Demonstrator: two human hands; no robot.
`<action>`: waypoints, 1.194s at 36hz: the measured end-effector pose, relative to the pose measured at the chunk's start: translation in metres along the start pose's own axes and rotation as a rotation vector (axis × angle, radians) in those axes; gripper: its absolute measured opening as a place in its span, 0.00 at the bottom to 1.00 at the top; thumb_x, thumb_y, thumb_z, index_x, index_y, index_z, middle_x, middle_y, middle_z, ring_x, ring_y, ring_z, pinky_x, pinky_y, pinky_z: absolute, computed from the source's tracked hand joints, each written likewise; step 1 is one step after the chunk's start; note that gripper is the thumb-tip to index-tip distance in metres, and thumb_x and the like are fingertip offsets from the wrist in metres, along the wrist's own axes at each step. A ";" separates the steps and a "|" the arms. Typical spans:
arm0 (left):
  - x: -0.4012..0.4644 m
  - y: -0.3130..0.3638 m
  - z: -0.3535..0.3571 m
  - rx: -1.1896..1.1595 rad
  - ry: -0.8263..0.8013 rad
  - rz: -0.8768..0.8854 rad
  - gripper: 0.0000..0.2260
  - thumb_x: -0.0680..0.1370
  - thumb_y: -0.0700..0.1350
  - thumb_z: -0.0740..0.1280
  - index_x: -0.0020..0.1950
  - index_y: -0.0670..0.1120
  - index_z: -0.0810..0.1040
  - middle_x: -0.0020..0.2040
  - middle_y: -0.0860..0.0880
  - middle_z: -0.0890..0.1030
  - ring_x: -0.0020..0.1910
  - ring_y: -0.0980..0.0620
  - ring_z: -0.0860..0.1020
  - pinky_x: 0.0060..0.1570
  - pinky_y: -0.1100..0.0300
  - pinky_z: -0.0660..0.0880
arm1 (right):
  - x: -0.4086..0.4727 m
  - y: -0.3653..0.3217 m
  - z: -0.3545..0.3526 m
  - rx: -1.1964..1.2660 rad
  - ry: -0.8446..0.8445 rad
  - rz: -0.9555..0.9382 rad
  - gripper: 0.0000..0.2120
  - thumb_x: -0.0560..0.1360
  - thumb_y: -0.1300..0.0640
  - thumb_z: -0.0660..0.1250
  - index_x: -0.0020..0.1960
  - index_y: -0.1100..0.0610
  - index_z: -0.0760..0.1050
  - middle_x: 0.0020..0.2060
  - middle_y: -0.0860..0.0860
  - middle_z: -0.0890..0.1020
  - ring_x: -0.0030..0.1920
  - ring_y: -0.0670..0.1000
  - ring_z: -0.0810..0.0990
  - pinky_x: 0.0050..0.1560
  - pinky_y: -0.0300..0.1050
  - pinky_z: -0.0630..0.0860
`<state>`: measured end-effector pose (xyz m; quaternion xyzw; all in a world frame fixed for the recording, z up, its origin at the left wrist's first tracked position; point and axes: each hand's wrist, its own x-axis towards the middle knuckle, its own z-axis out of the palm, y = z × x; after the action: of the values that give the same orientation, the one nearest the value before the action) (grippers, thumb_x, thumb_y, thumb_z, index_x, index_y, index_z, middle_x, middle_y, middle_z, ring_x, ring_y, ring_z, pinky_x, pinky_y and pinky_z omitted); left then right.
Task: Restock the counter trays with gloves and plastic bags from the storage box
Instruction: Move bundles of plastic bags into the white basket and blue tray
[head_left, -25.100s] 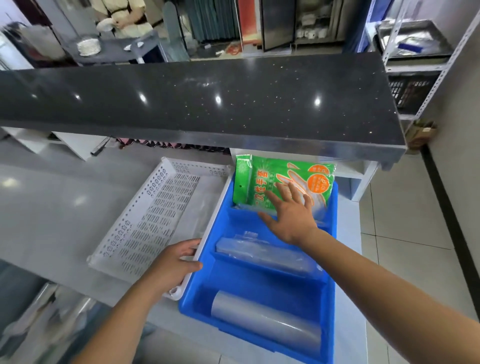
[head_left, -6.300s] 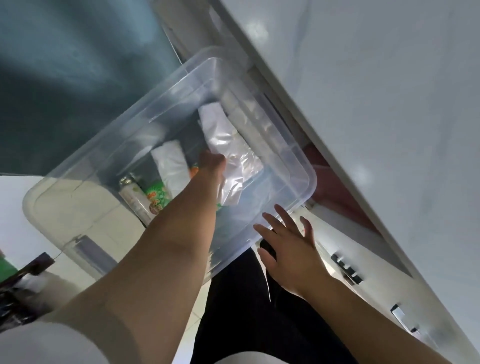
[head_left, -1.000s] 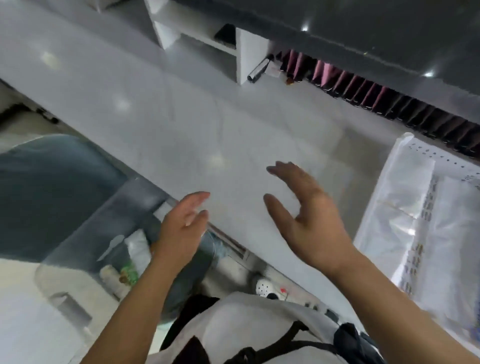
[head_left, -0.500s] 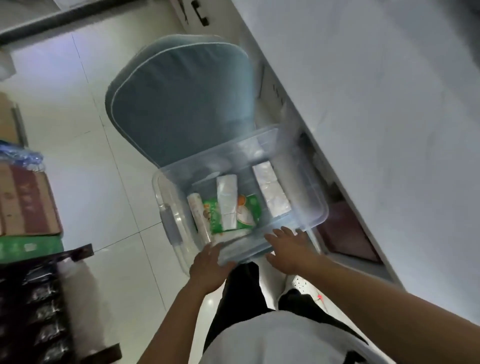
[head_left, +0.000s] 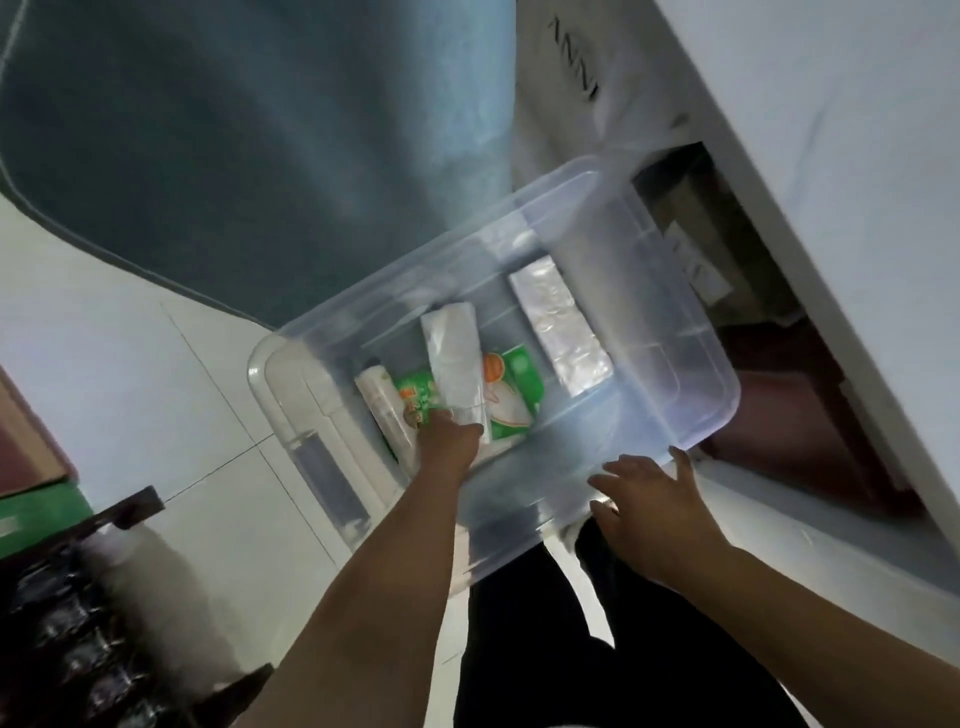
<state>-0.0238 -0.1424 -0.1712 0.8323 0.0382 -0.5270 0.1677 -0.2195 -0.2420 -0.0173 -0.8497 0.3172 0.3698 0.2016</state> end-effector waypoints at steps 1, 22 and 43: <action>0.010 0.003 0.004 0.052 0.048 -0.010 0.31 0.73 0.51 0.70 0.72 0.41 0.66 0.69 0.39 0.73 0.65 0.39 0.74 0.59 0.53 0.70 | 0.001 0.000 0.000 0.004 -0.004 0.011 0.17 0.78 0.44 0.56 0.64 0.44 0.73 0.64 0.43 0.76 0.70 0.46 0.69 0.73 0.63 0.44; 0.039 0.024 0.011 -0.258 0.148 0.032 0.17 0.73 0.38 0.72 0.62 0.42 0.77 0.56 0.45 0.82 0.52 0.44 0.79 0.44 0.58 0.76 | 0.122 -0.012 -0.034 0.336 0.039 0.284 0.21 0.75 0.46 0.62 0.66 0.50 0.72 0.61 0.53 0.79 0.59 0.58 0.78 0.53 0.47 0.71; -0.029 -0.027 -0.026 -0.982 -0.120 -0.033 0.17 0.73 0.32 0.71 0.58 0.49 0.78 0.39 0.60 0.86 0.38 0.61 0.84 0.37 0.60 0.80 | 0.304 -0.026 0.022 0.284 0.378 0.623 0.27 0.76 0.57 0.65 0.72 0.55 0.60 0.67 0.58 0.68 0.65 0.61 0.71 0.57 0.55 0.73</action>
<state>-0.0204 -0.1058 -0.1420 0.6224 0.2855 -0.4962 0.5338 -0.0525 -0.3290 -0.2591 -0.7295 0.6395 0.2026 0.1334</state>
